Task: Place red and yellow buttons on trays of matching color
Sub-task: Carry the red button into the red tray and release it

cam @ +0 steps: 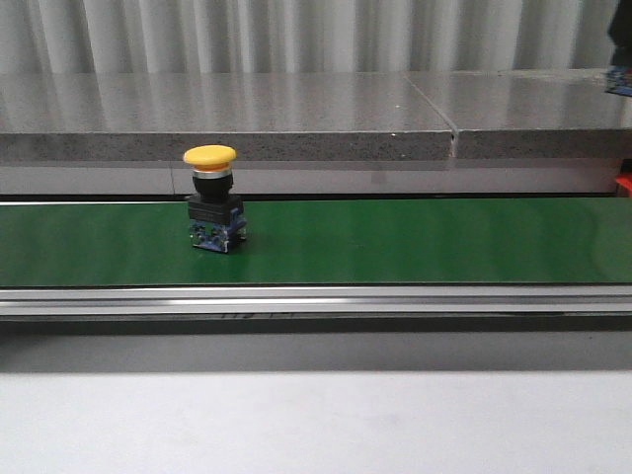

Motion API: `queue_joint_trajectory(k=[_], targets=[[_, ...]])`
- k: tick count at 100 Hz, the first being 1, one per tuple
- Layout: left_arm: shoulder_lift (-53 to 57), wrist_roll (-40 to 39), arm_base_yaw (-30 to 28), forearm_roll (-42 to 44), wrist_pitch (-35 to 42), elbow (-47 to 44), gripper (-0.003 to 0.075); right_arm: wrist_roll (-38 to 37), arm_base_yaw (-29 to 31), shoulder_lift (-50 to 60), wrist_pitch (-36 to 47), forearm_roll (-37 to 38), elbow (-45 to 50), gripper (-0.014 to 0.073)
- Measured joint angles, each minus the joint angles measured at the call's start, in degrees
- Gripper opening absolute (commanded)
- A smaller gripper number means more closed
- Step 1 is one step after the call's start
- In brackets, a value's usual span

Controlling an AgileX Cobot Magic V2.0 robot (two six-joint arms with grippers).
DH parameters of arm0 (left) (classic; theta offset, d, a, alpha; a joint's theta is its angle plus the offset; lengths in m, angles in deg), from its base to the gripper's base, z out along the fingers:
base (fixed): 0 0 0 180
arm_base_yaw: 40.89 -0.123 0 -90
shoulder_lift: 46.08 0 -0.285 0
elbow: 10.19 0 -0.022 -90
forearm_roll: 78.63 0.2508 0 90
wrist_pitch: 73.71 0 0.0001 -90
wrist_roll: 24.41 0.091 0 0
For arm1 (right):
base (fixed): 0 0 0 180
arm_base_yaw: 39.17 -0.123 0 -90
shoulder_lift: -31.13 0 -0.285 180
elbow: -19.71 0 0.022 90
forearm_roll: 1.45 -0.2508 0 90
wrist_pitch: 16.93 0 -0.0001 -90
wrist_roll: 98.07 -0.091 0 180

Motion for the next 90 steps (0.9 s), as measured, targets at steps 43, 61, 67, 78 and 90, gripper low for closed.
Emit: queue_joint_trajectory(k=[43, 61, 67, 78, 90], targets=[[0.0, 0.0, 0.0, 0.0, 0.0, 0.0, -0.0021, -2.4, 13.3, -16.8, 3.2, -1.3, -9.6, 0.0152], [0.0, 0.0, 0.0, 0.0, 0.0, 0.0, -0.0021, -2.8, 15.0, -22.3, 3.2, -1.4, -11.5, 0.0152], [0.0, 0.0, 0.0, 0.0, 0.0, 0.0, -0.0021, -2.8, 15.2, -23.7, 3.6, -1.5, -11.7, 0.0152], [0.0, 0.0, 0.0, 0.0, 0.0, 0.0, -0.0021, -2.8, 15.3, -25.4, 4.8, -1.5, -11.8, 0.0152], [0.0, 0.0, 0.0, 0.0, 0.0, 0.0, -0.0021, -2.8, 15.3, -26.7, 6.1, -1.6, -11.8, 0.0152]])
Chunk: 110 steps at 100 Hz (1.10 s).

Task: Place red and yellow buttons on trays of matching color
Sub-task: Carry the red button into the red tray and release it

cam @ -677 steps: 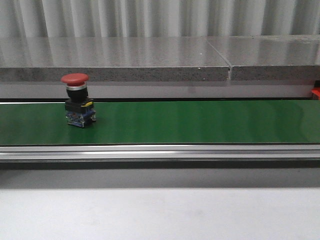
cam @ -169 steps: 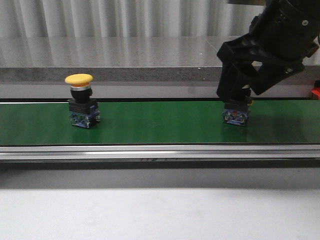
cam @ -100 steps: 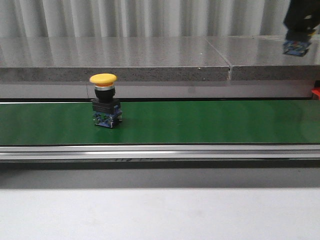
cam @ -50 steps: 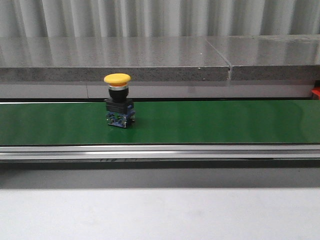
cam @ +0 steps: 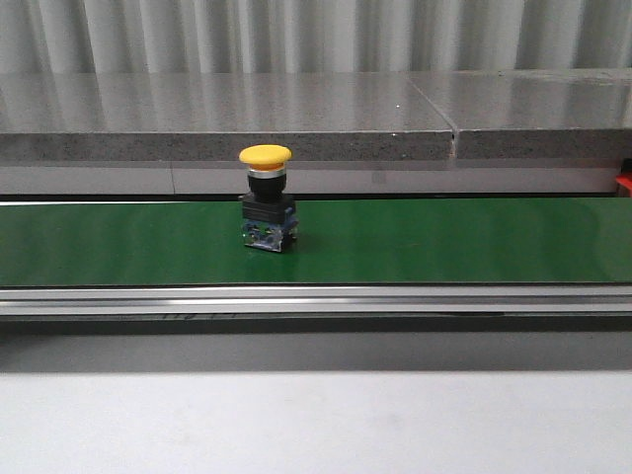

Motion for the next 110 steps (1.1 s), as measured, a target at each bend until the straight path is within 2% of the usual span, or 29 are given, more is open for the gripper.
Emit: queue_joint_trajectory(k=[25, 33, 38, 45, 46, 52, 60, 85, 110], targets=[[0.0, 0.0, 0.0, 0.0, 0.0, 0.0, -0.0021, 0.0, 0.0, -1.9, 1.7, -0.6, -0.1, 0.0153], [0.0, 0.0, 0.0, 0.0, 0.0, 0.0, -0.0021, 0.0, 0.0, -2.8, 1.7, -0.7, -0.1, 0.0181], [0.0, 0.0, 0.0, 0.0, 0.0, 0.0, -0.0021, 0.0, 0.0, -3.0, 2.0, -0.9, -0.1, 0.0237], [0.0, 0.0, 0.0, 0.0, 0.0, 0.0, -0.0021, 0.0, 0.0, -3.0, 2.0, -1.1, -0.3, 0.0358], [0.0, 0.0, 0.0, 0.0, 0.0, 0.0, -0.0021, 0.0, 0.0, -3.1, 2.0, -1.1, -0.3, 0.0397], [0.0, 0.0, 0.0, 0.0, 0.0, 0.0, -0.0021, 0.0, 0.0, -3.0, 2.0, -1.2, -0.3, 0.0484], [0.0, 0.0, 0.0, 0.0, 0.0, 0.0, -0.0021, 0.0, 0.0, -3.0, 2.0, -1.4, -0.3, 0.0552], [0.0, 0.0, 0.0, 0.0, 0.0, 0.0, -0.0021, 0.0, 0.0, -0.8, 1.5, -1.5, -0.3, 0.0562], [0.0, 0.0, 0.0, 0.0, 0.0, 0.0, -0.0021, 0.0, 0.0, 6.5, -1.9, -1.8, 0.2, 0.0561]])
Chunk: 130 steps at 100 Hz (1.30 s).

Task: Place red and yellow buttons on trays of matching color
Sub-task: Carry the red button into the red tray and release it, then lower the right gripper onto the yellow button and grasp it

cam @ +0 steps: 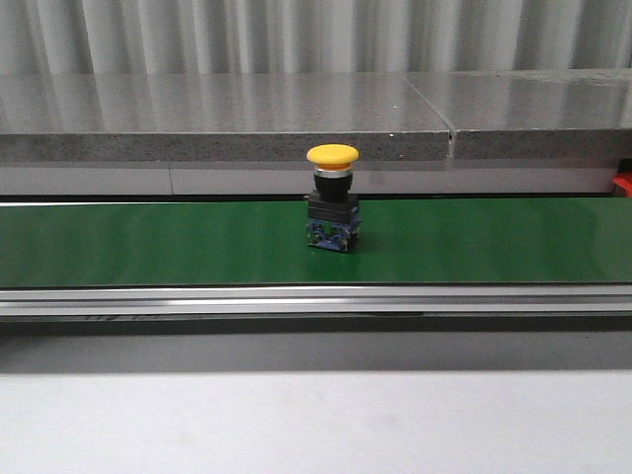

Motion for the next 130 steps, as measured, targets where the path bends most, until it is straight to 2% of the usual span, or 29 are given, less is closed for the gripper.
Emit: queue_joint_trajectory(k=[13, 32, 55, 77, 130], targets=[[0.0, 0.0, 0.0, 0.0, 0.0, 0.0, -0.0021, 1.1, -1.0, 6.2, 0.6, 0.0, 3.9, 0.0561], [0.0, 0.0, 0.0, 0.0, 0.0, 0.0, -0.0021, 3.6, -4.1, 18.0, 3.1, -0.1, 15.1, 0.0561], [0.0, 0.0, 0.0, 0.0, 0.0, 0.0, -0.0021, 6.3, -9.9, 30.7, 3.8, -0.2, 28.2, 0.0561], [0.0, 0.0, 0.0, 0.0, 0.0, 0.0, -0.0021, 8.6, -16.7, 38.4, 3.8, -0.2, 38.7, 0.0561], [0.0, 0.0, 0.0, 0.0, 0.0, 0.0, -0.0021, 14.8, -32.7, 39.5, 1.7, -0.2, 40.9, 0.0561]])
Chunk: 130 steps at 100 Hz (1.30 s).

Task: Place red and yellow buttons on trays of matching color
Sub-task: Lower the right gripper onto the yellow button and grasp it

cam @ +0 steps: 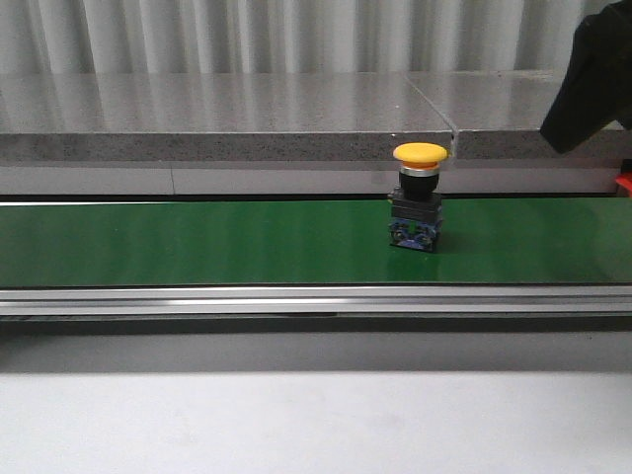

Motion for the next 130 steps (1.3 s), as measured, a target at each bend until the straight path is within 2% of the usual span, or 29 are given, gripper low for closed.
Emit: queue_joint_trajectory(k=[34, 71, 82, 90, 100, 107, 130], targets=[[0.0, 0.0, 0.0, 0.0, 0.0, 0.0, -0.0021, 0.5, -6.0, -6.5, 1.3, 0.0, -1.8, 0.0561], [0.0, 0.0, 0.0, 0.0, 0.0, 0.0, -0.0021, 0.5, -6.3, -14.8, 4.5, 0.0, -7.6, 0.0556], [0.0, 0.0, 0.0, 0.0, 0.0, 0.0, -0.0021, 0.5, -6.3, -16.6, 4.3, 0.0, -8.0, 0.0464], [0.0, 0.0, 0.0, 0.0, 0.0, 0.0, -0.0021, 0.5, -6.3, -17.3, 3.7, 0.0, -8.0, 0.0323], [0.0, 0.0, 0.0, 0.0, 0.0, 0.0, -0.0021, 0.5, -6.3, -17.7, 3.5, 0.0, -8.0, 0.0199], [0.0, 0.0, 0.0, 0.0, 0.0, 0.0, -0.0021, 0.5, -6.3, -17.8, 3.5, -0.1, -8.0, 0.0167], [0.0, 0.0, 0.0, 0.0, 0.0, 0.0, -0.0021, -0.9, -6.3, -17.7, 3.2, -0.1, -8.1, 0.0167]])
